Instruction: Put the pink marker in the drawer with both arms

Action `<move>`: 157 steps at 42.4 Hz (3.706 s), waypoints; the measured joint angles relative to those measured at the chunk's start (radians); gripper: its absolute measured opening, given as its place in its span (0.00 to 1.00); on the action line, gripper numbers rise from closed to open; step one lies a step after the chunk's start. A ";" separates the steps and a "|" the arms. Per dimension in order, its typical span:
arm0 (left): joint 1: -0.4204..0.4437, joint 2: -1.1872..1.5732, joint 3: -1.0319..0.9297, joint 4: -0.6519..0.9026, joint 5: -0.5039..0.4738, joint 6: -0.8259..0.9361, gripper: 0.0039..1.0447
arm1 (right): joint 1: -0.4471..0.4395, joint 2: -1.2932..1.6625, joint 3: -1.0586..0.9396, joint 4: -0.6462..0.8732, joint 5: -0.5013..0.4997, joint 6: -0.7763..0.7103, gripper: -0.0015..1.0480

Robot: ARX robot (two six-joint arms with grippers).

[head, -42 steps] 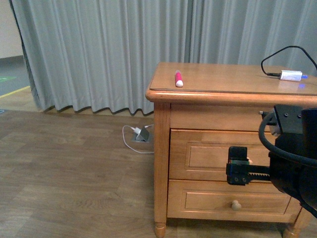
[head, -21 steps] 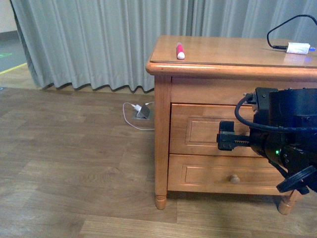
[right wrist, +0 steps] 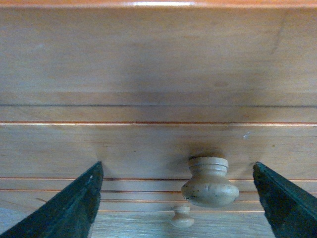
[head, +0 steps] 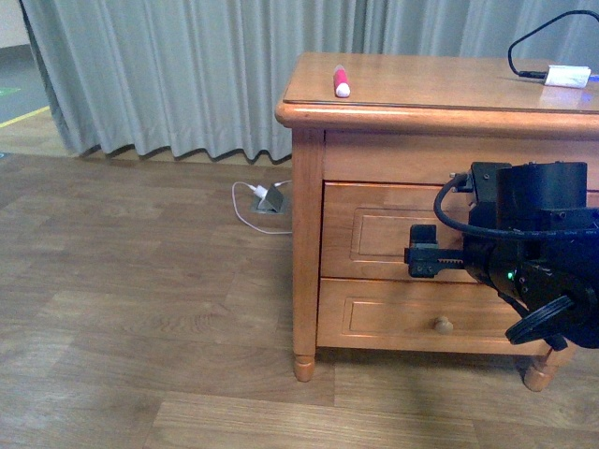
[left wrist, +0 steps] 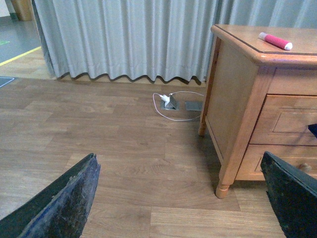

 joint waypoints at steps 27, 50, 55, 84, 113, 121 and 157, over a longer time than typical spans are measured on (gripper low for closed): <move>0.000 0.000 0.000 0.000 0.000 0.000 0.94 | -0.016 -0.128 -0.163 -0.072 -0.063 0.061 0.22; 0.000 0.000 0.000 0.000 0.000 0.000 0.94 | 0.056 -0.833 -0.745 -0.382 -0.168 0.100 0.71; 0.000 0.000 0.000 0.000 0.000 0.000 0.94 | 0.063 -1.027 -0.789 -0.518 -0.186 0.110 0.88; 0.000 0.000 0.000 0.000 0.000 0.000 0.94 | -0.047 -1.527 -0.482 -1.056 -0.274 0.009 0.92; -0.277 0.711 0.386 0.220 -0.248 -0.010 0.94 | -0.043 -1.538 -0.484 -1.046 -0.260 0.007 0.92; -0.277 1.214 0.743 0.364 -0.113 0.045 0.94 | -0.043 -1.538 -0.484 -1.046 -0.260 0.007 0.92; -0.447 2.286 2.029 -0.050 -0.174 0.021 0.94 | -0.043 -1.538 -0.484 -1.046 -0.260 0.007 0.92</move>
